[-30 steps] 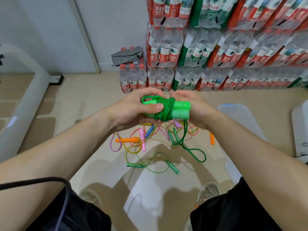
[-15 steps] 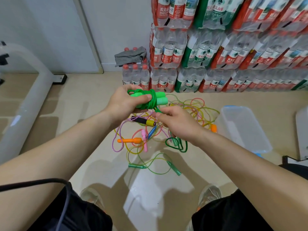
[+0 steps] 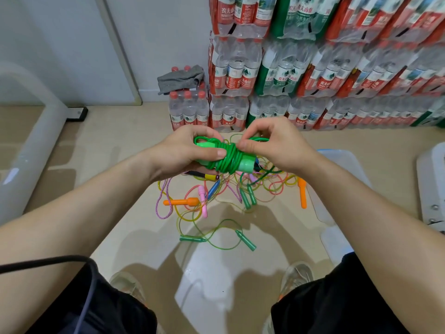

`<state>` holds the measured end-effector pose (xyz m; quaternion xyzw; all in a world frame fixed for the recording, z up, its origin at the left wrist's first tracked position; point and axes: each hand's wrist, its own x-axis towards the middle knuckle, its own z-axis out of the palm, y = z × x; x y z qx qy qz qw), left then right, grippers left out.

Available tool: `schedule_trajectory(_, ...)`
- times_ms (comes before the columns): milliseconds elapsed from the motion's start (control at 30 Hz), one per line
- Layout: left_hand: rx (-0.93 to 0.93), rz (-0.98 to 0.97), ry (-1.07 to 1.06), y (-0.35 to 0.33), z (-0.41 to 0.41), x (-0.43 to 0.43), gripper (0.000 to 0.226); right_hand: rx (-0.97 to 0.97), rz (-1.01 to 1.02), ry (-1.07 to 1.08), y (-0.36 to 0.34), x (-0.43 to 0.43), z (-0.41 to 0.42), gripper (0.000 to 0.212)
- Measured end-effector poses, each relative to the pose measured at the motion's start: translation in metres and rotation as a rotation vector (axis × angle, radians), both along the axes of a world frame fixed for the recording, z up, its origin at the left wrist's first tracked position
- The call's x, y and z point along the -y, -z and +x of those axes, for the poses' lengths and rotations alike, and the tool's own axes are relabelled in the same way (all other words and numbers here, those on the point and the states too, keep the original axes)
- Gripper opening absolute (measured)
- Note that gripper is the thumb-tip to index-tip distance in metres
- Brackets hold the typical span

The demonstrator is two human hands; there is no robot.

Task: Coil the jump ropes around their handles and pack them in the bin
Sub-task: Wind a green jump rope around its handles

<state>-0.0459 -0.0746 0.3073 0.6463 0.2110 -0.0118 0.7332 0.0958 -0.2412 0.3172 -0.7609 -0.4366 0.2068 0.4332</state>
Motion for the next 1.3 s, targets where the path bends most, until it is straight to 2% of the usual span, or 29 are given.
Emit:
schedule_trajectory(67,0.034,-0.085,0.014,-0.002,-0.001,-0.002,0.032,-0.190,0.050,0.011,0.006,-0.001,-0.002,0.018)
schedule_trajectory(133,0.071,-0.152,0.019,-0.003,-0.005,-0.002,0.027,-0.493,0.099,0.033,0.012,-0.003,-0.004,0.024)
schedule_trajectory(200,0.125,-0.241,0.042,-0.005,-0.008,-0.001,0.037,-0.809,0.126,0.031,0.017,-0.005,-0.009,0.030)
schedule_trajectory(267,0.167,-0.311,0.068,-0.008,-0.011,0.000,0.051,-0.977,0.124,0.029,0.018,-0.006,-0.013,0.034)
schedule_trajectory(300,0.183,-0.338,0.054,-0.008,-0.012,0.000,0.052,-1.008,0.121,0.035,0.019,-0.008,-0.014,0.029)
schedule_trajectory(367,0.193,-0.391,-0.019,-0.005,-0.012,-0.002,0.047,-1.019,0.120,0.080,0.021,-0.011,-0.019,0.018)
schedule_trajectory(467,0.193,-0.394,-0.115,-0.001,-0.011,-0.005,0.034,-0.989,0.124,0.136,0.024,-0.017,-0.029,0.026)
schedule_trajectory(567,0.196,-0.365,-0.180,0.001,-0.011,-0.005,0.029,-0.845,0.082,0.143,0.026,-0.018,-0.032,0.022)
schedule_trajectory(700,0.163,-0.191,-0.264,0.003,-0.010,-0.007,0.029,-0.614,-0.041,0.150,0.027,-0.014,-0.027,0.021)
schedule_trajectory(800,0.133,-0.020,-0.163,0.002,-0.010,-0.010,0.030,-0.561,-0.165,0.163,0.024,-0.009,-0.019,0.014)
schedule_trajectory(933,0.122,0.077,-0.076,0.000,-0.010,-0.011,0.033,-0.639,-0.315,0.178,0.017,-0.002,-0.006,0.015)
schedule_trajectory(1100,0.108,0.163,-0.040,0.003,-0.010,-0.010,0.033,-0.825,-0.333,0.147,0.015,0.002,-0.005,0.009)
schedule_trajectory(1300,0.048,0.369,-0.012,0.002,-0.007,-0.019,0.032,-0.890,-0.390,0.059,0.004,0.007,0.006,0.004)
